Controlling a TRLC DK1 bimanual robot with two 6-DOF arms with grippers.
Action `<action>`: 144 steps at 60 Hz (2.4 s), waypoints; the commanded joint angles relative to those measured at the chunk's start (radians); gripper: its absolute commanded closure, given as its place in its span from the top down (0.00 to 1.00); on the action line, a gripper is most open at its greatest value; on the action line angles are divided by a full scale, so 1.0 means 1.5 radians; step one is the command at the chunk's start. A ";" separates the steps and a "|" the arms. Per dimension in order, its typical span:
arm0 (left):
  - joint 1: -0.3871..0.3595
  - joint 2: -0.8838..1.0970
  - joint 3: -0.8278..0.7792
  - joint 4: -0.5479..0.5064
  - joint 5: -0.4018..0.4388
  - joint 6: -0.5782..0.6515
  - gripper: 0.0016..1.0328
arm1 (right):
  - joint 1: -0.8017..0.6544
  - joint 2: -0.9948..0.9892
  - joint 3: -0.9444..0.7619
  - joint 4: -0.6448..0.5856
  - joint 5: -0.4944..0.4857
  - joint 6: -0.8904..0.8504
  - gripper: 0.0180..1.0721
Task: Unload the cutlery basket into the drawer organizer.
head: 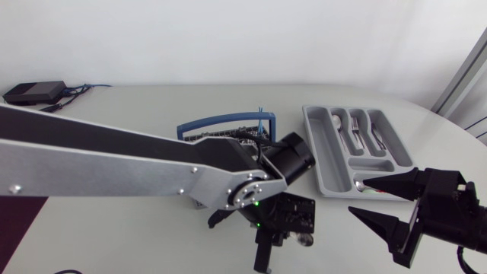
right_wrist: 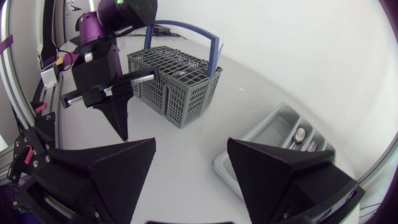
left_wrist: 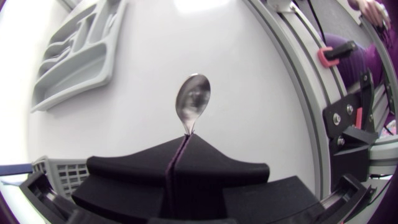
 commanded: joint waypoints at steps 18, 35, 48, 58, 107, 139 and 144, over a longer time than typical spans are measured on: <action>0.101 -0.112 0.043 0.152 0.050 -0.337 0.07 | 0.024 -0.009 -0.012 0.061 0.000 0.152 0.79; 0.118 -0.138 0.064 0.248 0.121 -0.560 0.09 | 0.149 -0.014 0.019 0.130 0.045 0.319 0.79; 0.085 -0.138 0.074 0.306 0.133 -0.609 0.09 | 0.150 0.134 0.088 0.226 0.001 0.428 0.78; 0.079 -0.135 0.078 0.333 0.132 -0.622 0.09 | 0.124 0.205 0.135 0.262 -0.072 0.495 0.78; 0.099 -0.097 0.101 0.353 0.130 -0.633 0.09 | 0.155 0.231 0.180 0.291 -0.130 0.586 0.28; 0.101 -0.099 0.090 0.354 0.130 -0.638 0.11 | 0.175 0.222 0.167 0.298 -0.121 0.589 0.06; 0.103 -0.100 0.090 0.354 0.130 -0.638 0.15 | 0.177 0.220 0.169 0.296 -0.117 0.589 0.06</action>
